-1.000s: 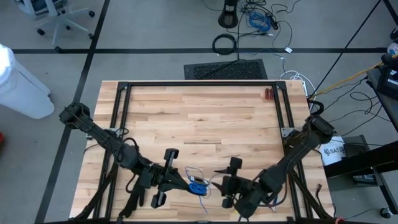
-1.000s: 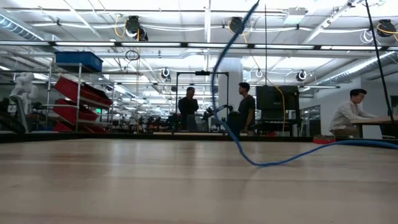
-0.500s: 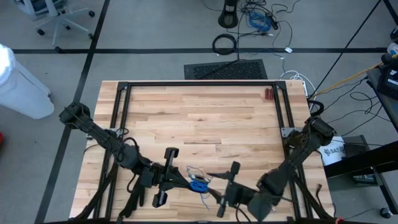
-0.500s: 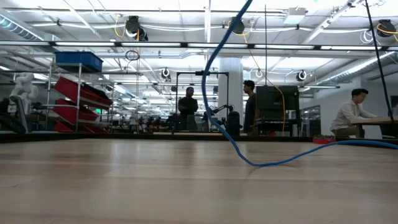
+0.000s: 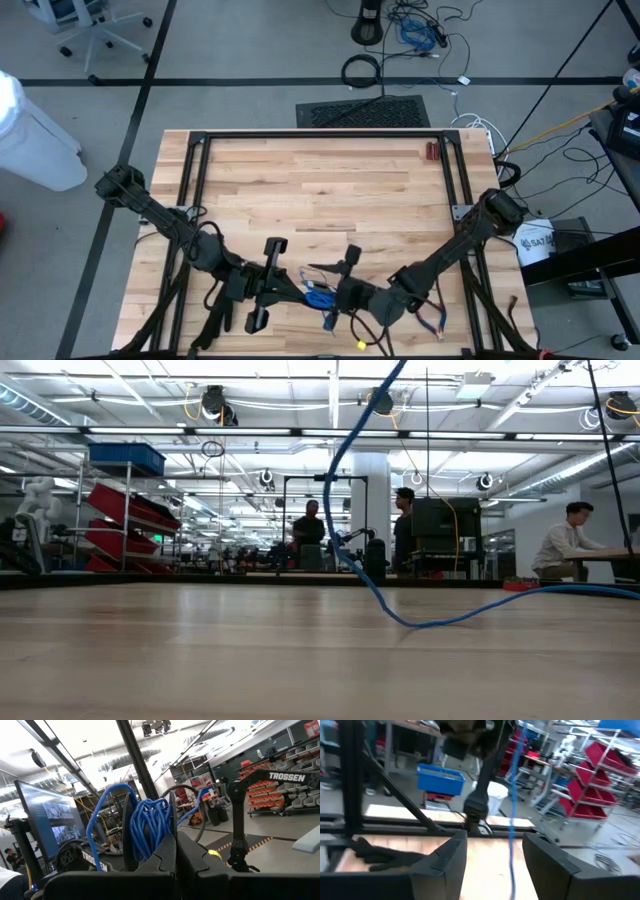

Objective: Coil cords
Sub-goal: Coil the blue wire onto the black spool

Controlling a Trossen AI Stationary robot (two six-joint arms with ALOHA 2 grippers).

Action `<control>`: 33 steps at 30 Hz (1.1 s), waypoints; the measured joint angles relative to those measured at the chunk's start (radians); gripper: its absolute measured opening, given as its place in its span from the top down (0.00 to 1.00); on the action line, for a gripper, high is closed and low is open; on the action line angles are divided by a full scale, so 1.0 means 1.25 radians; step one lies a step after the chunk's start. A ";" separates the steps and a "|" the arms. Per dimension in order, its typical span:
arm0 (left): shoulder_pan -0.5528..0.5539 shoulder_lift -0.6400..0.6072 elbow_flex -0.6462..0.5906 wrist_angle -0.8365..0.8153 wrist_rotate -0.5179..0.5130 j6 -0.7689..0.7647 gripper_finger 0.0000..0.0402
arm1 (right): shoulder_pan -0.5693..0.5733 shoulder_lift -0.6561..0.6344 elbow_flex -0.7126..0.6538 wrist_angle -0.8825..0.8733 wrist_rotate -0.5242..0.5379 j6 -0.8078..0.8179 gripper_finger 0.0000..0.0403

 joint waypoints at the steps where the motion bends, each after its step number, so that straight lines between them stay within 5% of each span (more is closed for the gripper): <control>1: 0.000 0.000 0.000 0.000 0.000 0.000 1.00 | -0.003 -0.001 0.000 0.010 -0.005 -0.006 0.58; 19: 0.000 0.000 0.000 0.000 0.000 0.000 1.00 | -0.013 -0.001 0.000 0.024 -0.032 -0.046 0.98; 27: 0.000 0.000 0.000 0.000 0.000 0.000 1.00 | -0.012 -0.001 0.000 0.029 -0.054 -0.047 1.00; 33: 0.000 0.000 0.000 0.000 0.007 0.000 1.00 | -0.025 0.011 0.000 0.064 -0.171 -0.033 1.00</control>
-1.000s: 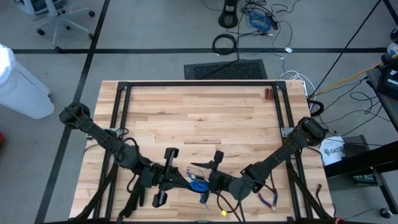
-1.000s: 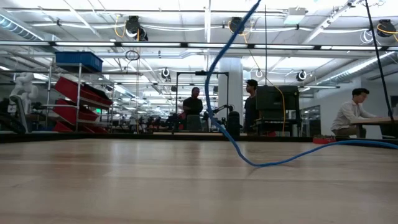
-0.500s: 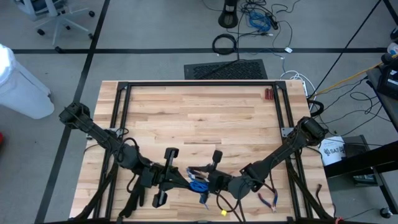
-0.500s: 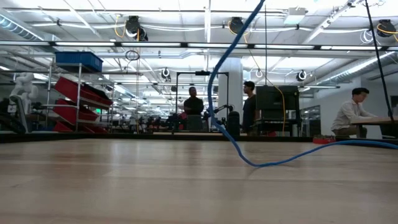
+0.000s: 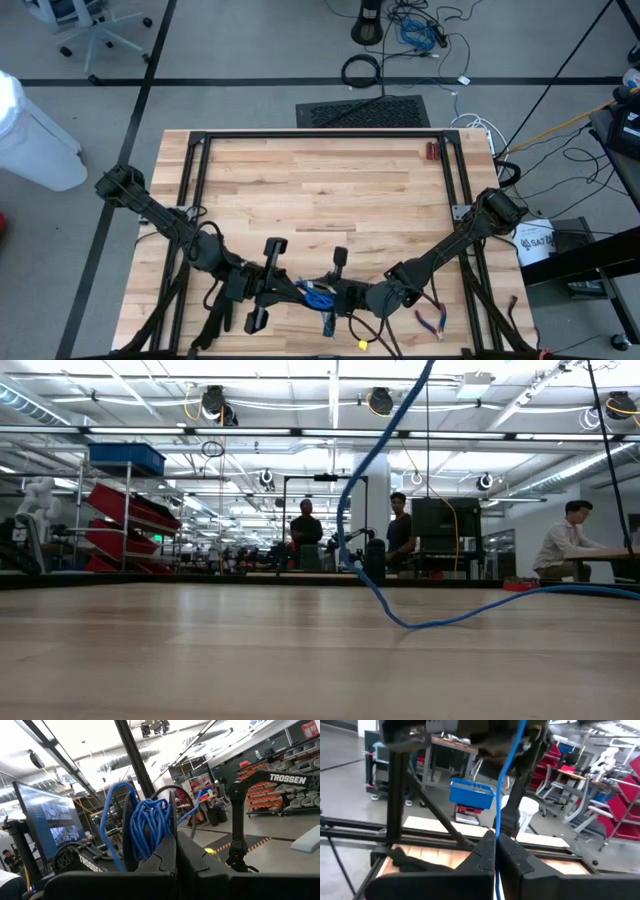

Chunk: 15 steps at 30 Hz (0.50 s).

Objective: Coil cords
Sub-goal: Coil the blue wire onto the black spool

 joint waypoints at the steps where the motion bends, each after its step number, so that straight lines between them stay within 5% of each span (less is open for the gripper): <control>1: 0.000 0.000 0.000 0.000 0.000 0.000 1.00 | -0.001 0.006 0.000 0.005 -0.001 0.002 1.00; 15: -0.001 0.000 0.000 0.000 -0.005 0.020 1.00 | 0.017 0.048 0.000 -0.051 0.019 0.072 1.00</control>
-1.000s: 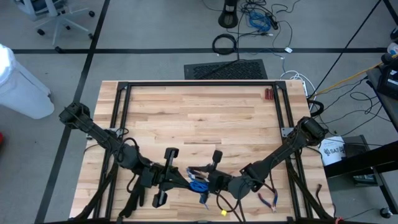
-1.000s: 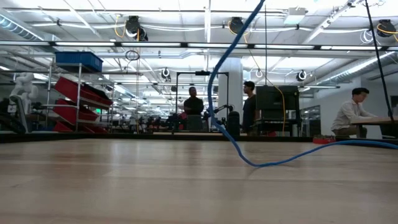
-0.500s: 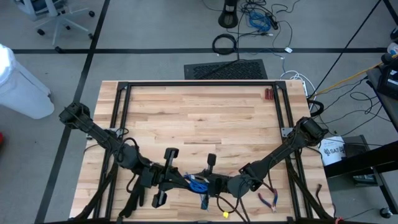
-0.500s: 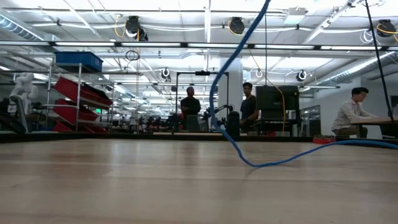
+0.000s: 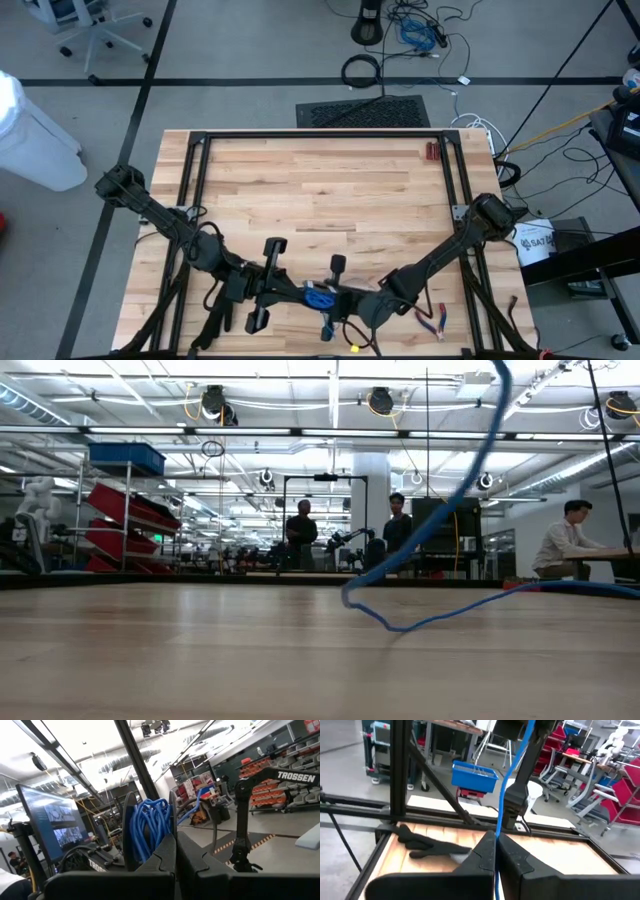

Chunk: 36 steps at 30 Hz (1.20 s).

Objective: Coil cords
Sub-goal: Coil the blue wire onto the black spool

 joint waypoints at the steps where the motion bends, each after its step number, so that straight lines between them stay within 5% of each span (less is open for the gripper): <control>1: 0.000 0.000 0.000 0.000 -0.001 0.000 1.00 | 0.004 0.000 0.000 -0.009 0.008 0.005 1.00; 21: -0.007 -0.005 -0.001 -0.083 -0.082 -0.126 1.00 | 0.081 -0.001 0.000 -0.305 0.056 0.212 1.00; 30: -0.007 -0.006 -0.001 -0.115 -0.086 -0.129 1.00 | 0.116 -0.069 0.000 -0.547 0.041 0.354 0.99; 36: -0.007 -0.010 0.001 -0.099 -0.085 -0.129 1.00 | 0.130 -0.133 0.000 -0.695 -0.112 0.437 0.92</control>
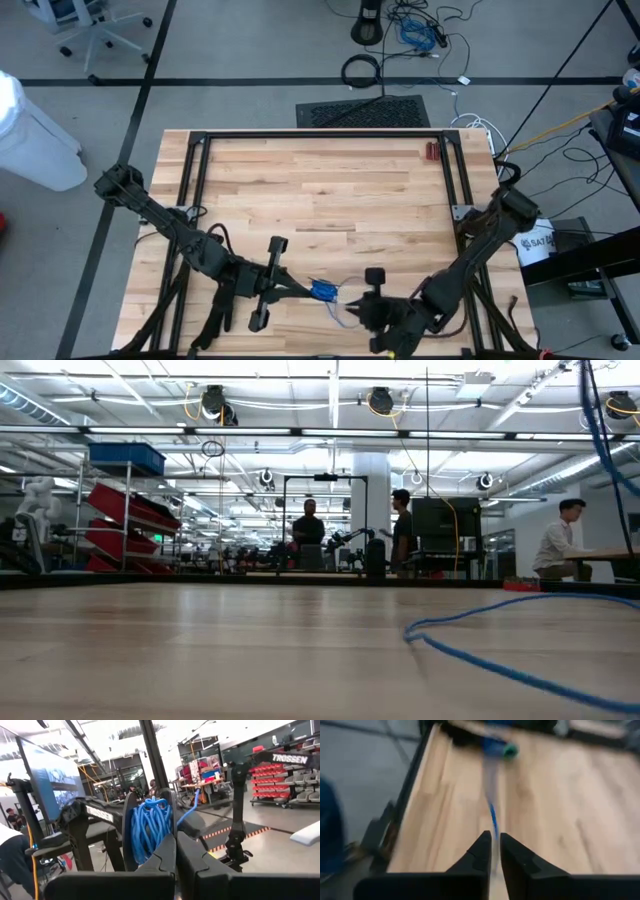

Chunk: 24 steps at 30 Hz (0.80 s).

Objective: Coil cords
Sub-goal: Coil the blue wire onto the black spool

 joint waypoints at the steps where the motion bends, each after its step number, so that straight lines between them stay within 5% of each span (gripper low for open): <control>1: 0.000 0.000 0.000 -0.003 0.000 0.000 1.00 | 0.000 -0.012 0.000 -0.029 -0.038 0.023 0.91; 7: 0.000 0.001 0.000 -0.018 0.000 -0.021 1.00 | 0.021 -0.043 0.000 -0.170 -0.129 0.154 0.82; 18: 0.000 0.002 0.000 -0.063 0.001 -0.042 1.00 | 0.092 0.056 0.000 0.052 0.265 0.241 0.76; 24: -0.008 0.002 0.000 -0.085 0.006 -0.042 1.00 | 0.077 0.118 0.000 0.098 0.210 0.348 0.67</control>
